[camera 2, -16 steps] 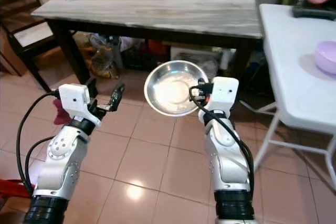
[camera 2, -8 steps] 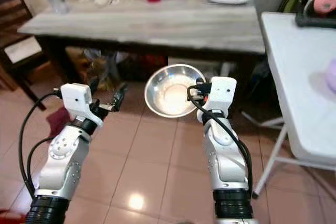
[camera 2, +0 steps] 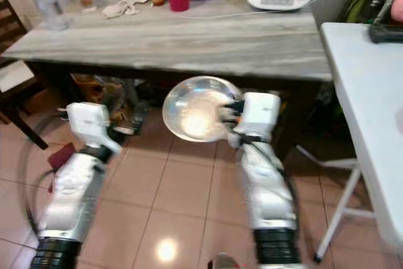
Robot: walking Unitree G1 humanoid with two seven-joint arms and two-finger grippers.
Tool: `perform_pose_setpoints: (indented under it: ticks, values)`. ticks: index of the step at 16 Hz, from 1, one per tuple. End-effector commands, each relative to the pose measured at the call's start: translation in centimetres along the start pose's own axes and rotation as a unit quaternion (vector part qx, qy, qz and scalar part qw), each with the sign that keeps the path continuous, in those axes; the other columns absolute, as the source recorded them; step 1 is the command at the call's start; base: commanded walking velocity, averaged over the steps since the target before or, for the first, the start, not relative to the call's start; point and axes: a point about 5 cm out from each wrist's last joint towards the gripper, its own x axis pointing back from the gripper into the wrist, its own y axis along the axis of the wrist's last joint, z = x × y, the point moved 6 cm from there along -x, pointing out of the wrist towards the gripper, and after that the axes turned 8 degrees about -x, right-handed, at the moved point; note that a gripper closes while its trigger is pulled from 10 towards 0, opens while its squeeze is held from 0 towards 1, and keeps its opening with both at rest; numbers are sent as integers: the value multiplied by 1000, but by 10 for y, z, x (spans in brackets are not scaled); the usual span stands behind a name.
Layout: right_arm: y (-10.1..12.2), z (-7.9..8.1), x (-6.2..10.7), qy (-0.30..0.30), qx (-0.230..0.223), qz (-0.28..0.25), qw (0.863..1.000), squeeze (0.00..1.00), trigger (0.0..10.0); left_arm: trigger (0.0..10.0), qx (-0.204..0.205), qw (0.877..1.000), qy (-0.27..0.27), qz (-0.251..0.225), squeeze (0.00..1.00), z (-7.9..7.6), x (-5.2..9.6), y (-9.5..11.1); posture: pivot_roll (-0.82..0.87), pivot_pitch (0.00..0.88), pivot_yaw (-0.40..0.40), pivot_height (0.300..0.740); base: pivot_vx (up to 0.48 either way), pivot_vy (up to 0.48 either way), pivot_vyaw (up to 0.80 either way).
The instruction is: Setting the table
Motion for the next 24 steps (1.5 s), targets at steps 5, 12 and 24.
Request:
perform_pose_setpoints:
  ticks: [5, 12, 24]
  values:
    - [8, 10, -2, 8, -8, -17, 1000, 0, 10000, 10000, -9, 1000, 6, -4, 0, 8, 1, 4, -173, 96, 39, 740, 480, 0, 0]
    - [16, 0, -6, -12, -1, -32, 999, 0, 10000, 10000, -7, 1000, 4, -4, 0, 6, -1, 3, -177, 89, 37, 740, 480, 0, 0]
    - [4, -9, -20, -1, -18, 0, 1000, 0, 10000, 10000, -31, 998, -48, 20, 0, -2, 21, -11, -169, 85, 33, 740, 280, 0, 0]
